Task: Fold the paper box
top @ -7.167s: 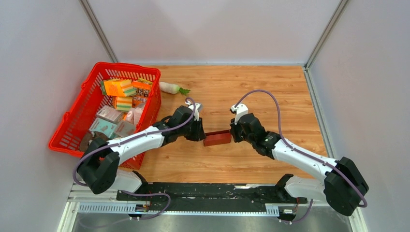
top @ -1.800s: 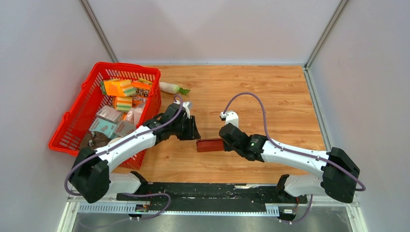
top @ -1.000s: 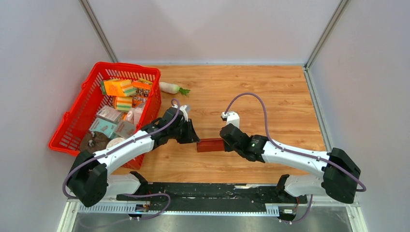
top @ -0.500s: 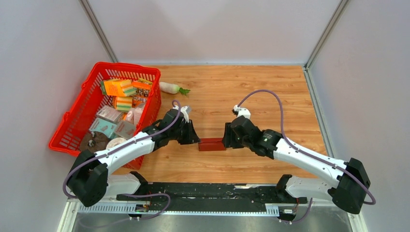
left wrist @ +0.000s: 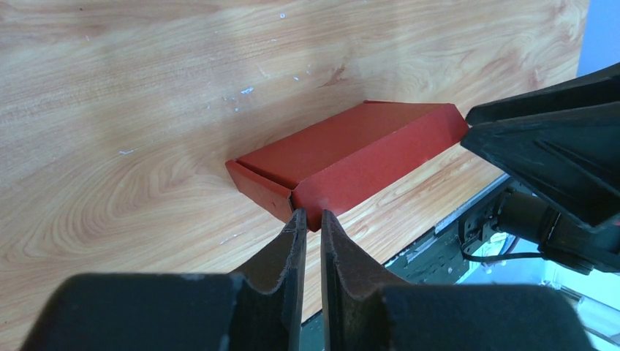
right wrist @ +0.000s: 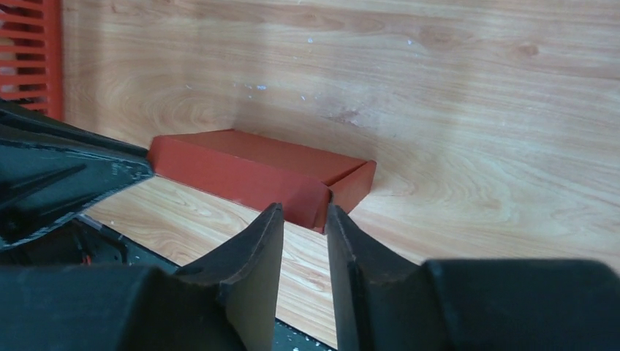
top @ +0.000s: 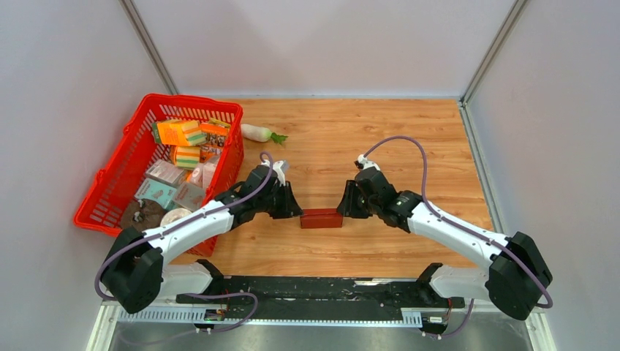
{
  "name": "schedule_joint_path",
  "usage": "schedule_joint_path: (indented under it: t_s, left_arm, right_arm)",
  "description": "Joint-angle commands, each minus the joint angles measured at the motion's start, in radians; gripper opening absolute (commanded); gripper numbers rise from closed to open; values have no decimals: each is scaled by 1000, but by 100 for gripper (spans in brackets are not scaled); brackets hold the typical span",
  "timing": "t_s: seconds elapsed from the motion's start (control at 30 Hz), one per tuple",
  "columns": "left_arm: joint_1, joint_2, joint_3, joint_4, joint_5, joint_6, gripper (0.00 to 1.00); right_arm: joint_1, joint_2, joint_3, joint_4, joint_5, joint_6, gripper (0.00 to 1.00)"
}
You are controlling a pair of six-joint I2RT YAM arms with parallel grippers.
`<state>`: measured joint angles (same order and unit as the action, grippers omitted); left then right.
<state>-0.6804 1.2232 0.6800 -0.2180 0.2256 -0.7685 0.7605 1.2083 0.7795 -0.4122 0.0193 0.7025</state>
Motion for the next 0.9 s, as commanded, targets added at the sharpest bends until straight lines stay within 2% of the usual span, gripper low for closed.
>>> schedule_joint_path:
  t_s: [0.0,0.2,0.27,0.4,0.5,0.7,0.87]
  left_arm:
    - [-2,4,-42,-43,-51,28,18]
    - [-2,15,-45,-40,-42,40,18]
    - [-2,-4,-45,-34,-34,49,23]
    - [2,-51,-25,-47,0,60,44]
    - [34,-93,-8,-60,40,51,48]
    - [67,-102,21,-104,63,63,49]
    - [74,-27,-3,-26,136,38,45]
  right_arm:
    - [-6,10,-66,113,-21,-12,33]
    - [-6,33,-137,153,-21,-14,31]
    - [-6,31,-163,168,-21,-17,31]
    - [-4,23,-177,181,-21,-23,30]
    - [-6,16,-178,182,-21,-24,25]
    - [-6,13,-184,188,-21,-28,23]
    - [-6,19,-190,194,-21,-28,22]
